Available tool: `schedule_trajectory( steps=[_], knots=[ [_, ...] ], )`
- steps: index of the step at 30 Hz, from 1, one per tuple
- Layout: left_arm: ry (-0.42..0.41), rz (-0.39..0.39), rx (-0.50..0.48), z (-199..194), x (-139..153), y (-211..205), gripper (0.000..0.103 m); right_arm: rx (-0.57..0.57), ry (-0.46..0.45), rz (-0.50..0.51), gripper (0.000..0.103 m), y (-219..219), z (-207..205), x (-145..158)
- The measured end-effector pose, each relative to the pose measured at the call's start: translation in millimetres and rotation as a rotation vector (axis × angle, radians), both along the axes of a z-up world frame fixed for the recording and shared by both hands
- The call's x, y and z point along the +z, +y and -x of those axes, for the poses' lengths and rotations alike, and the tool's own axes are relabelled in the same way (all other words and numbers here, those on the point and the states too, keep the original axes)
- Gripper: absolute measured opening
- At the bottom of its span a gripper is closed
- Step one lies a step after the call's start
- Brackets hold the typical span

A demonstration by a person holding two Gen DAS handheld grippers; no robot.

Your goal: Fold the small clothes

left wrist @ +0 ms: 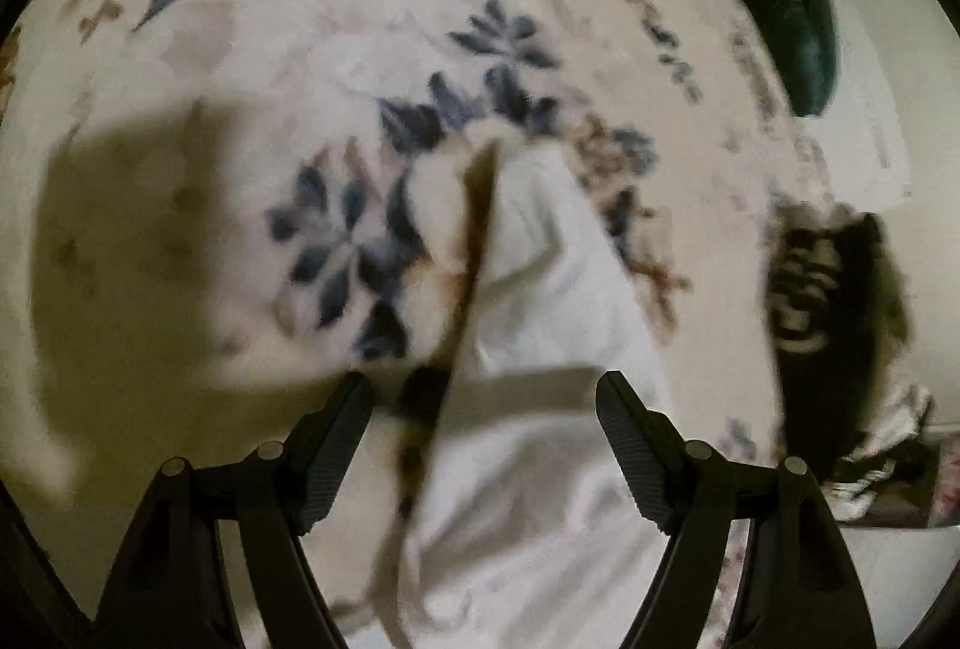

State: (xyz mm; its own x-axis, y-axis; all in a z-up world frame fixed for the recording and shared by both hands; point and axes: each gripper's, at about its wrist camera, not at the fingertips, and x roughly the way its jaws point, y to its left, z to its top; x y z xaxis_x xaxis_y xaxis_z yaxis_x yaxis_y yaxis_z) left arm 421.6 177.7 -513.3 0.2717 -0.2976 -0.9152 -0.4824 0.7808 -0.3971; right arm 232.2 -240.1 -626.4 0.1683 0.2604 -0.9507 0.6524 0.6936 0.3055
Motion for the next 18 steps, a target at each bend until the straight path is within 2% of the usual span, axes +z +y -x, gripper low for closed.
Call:
schedule_trajectory(
  steps=[3, 5, 6, 7, 9, 11, 13, 15, 18],
  knots=[
    [-0.025, -0.051, 0.021, -13, -2, -10, 0.075, -0.011, -0.001, 0.006, 0.062, -4, 4, -1],
    [-0.074, -0.098, -0.022, -24, 4, -24, 0.073, -0.011, -0.004, 0.013, 0.062, -4, 2, -2],
    [-0.109, -0.123, -0.05, -28, 6, -32, 0.057, -0.01, -0.003, 0.019, 0.062, -4, 3, -1],
    [-0.13, -0.134, -0.073, -29, 6, -36, 0.03, -0.013, -0.003, 0.025, 0.062, -4, 4, -1],
    [-0.148, -0.142, -0.122, -34, 4, -45, 0.003, -0.016, -0.007, 0.029, 0.062, -5, 7, 1],
    [-0.197, -0.151, -0.129, -33, 12, -48, 0.003, -0.022, -0.022, 0.037, 0.062, -6, 8, 6],
    [-0.263, -0.169, -0.147, -27, 32, -51, 0.003, -0.026, -0.036, 0.043, 0.062, -7, 9, 10],
    [-0.35, -0.187, -0.167, -18, 62, -55, 0.003, -0.032, -0.052, 0.042, 0.062, -8, 10, 13],
    [-0.465, -0.218, -0.253, 10, 107, -72, 0.003, -0.029, -0.059, 0.038, 0.062, -7, 12, 13]
  ],
)
